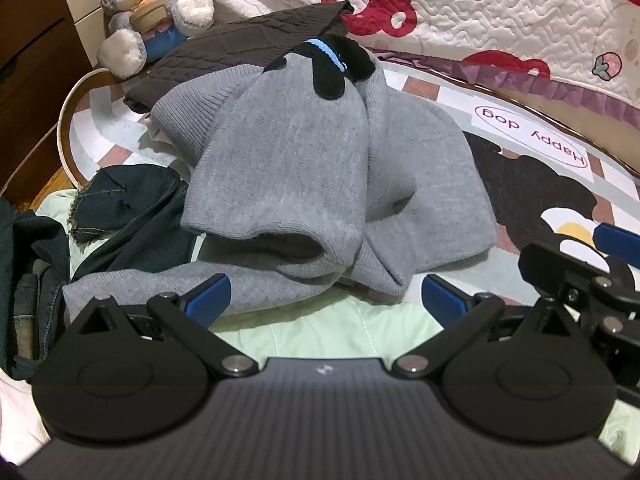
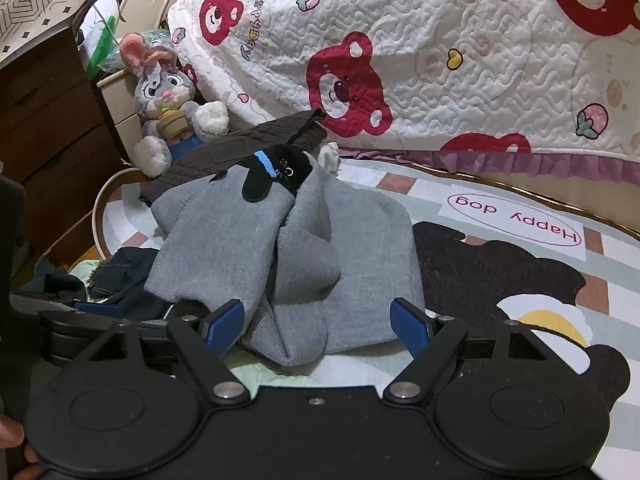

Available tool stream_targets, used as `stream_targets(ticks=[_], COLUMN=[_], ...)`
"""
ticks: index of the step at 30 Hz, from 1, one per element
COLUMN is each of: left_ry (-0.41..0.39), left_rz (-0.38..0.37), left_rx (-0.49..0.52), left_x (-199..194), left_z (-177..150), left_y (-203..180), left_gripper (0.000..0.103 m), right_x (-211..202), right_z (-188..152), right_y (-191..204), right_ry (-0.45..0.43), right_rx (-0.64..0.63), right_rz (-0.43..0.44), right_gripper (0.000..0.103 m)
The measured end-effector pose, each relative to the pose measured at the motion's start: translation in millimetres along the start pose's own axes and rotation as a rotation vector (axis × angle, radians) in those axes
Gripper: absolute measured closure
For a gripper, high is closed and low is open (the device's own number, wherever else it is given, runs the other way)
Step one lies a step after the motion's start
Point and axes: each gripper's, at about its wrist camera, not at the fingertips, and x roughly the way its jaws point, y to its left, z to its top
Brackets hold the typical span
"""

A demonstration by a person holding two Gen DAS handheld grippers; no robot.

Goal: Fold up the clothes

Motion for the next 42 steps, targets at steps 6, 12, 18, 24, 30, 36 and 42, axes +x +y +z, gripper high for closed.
stream_targets(ticks=[6, 12, 18, 24, 30, 36, 42], left_ry=[0.006, 0.012, 0.018, 0.023, -0.006, -0.037, 0.009], left_rz=[-0.004, -0.009, -0.012, -0.042, -0.026, 0.0, 0.05], left_rx=[0.0, 0.002, 0.002, 0.017, 0.025, 0.001, -0.018], left_x=[1, 3, 5, 13, 28, 45, 74], left_z=[0, 0, -1, -3, 2, 22, 40], left_y=[0, 0, 0, 3, 24, 57, 70], left_gripper=[0.0, 0.0, 0.0, 0.0, 0.0, 0.0, 0.028], right_x=[0, 0, 0, 2, 24, 65, 99], right_z=[-1, -1, -2, -3, 18, 30, 34], right_y=[0, -1, 1, -1, -13, -47, -57], right_ry=[0.006, 0.018, 0.019, 0.03, -0.032, 0.032, 0.065], right_rx=[0.005, 0.013, 0.014, 0.002, -0.212, -0.126, -0.024], right_rz=[0.0, -0.001, -0.001, 0.001, -0.104, 0.006, 0.098], right_gripper=[0.019, 0.019, 0.019, 0.016, 0.012, 0.012, 0.013])
